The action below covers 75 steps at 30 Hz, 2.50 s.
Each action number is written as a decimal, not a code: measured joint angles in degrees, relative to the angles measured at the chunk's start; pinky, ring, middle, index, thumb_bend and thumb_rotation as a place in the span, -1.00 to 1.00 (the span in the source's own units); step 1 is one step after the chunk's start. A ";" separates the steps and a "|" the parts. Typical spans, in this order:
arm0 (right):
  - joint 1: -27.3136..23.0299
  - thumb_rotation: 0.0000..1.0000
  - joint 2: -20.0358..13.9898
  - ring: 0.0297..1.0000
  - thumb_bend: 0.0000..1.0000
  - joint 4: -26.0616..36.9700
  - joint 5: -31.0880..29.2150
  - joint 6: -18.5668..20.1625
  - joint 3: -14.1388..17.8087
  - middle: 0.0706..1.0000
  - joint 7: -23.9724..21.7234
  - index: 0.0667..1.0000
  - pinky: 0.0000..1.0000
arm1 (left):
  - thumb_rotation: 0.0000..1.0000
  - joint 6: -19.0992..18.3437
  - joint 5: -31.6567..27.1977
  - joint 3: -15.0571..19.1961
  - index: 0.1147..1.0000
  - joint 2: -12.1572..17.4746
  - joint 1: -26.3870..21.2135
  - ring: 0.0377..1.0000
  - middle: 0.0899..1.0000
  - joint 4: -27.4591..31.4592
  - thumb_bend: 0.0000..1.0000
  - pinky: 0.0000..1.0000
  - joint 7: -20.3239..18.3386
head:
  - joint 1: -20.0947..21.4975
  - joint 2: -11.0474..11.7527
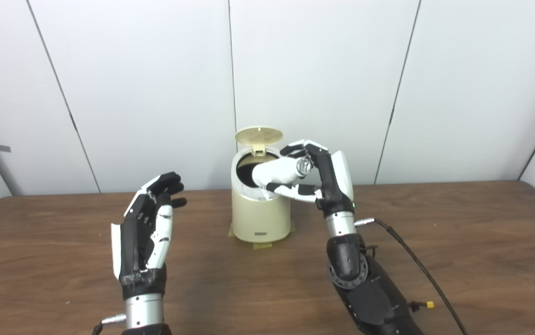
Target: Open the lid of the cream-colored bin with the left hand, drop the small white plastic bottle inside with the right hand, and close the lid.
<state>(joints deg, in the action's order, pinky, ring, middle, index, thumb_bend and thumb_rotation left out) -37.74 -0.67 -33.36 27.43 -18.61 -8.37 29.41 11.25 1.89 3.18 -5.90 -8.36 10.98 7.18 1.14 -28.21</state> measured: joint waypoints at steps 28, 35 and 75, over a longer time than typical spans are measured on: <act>-1.37 -0.52 0.44 0.13 0.97 5.24 -1.15 5.80 1.79 0.20 -4.10 0.24 -0.04 | 0.06 0.92 1.48 -0.66 0.40 0.08 -0.02 0.47 0.46 -1.00 -0.54 0.31 1.01 | 0.26 0.62; -0.77 -0.50 0.07 0.16 0.98 7.00 -1.55 8.37 1.64 0.23 -8.07 0.27 -0.01 | 0.08 0.91 1.46 -0.70 0.40 0.04 -0.02 0.48 0.46 -1.00 -0.53 0.33 1.03 | 0.18 0.53; 17.03 0.79 -8.71 0.54 -0.33 25.95 -26.40 -6.65 -2.42 0.57 -10.89 0.56 0.42 | 0.60 0.45 0.80 -0.29 0.51 3.53 -0.03 0.61 0.56 1.00 -0.39 0.53 0.07 | -0.17 1.23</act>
<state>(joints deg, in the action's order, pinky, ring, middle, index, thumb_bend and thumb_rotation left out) -20.71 -9.38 -7.41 1.03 -25.26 -10.79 18.53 11.70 2.69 2.89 -2.38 -8.40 11.97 7.25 0.97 -26.98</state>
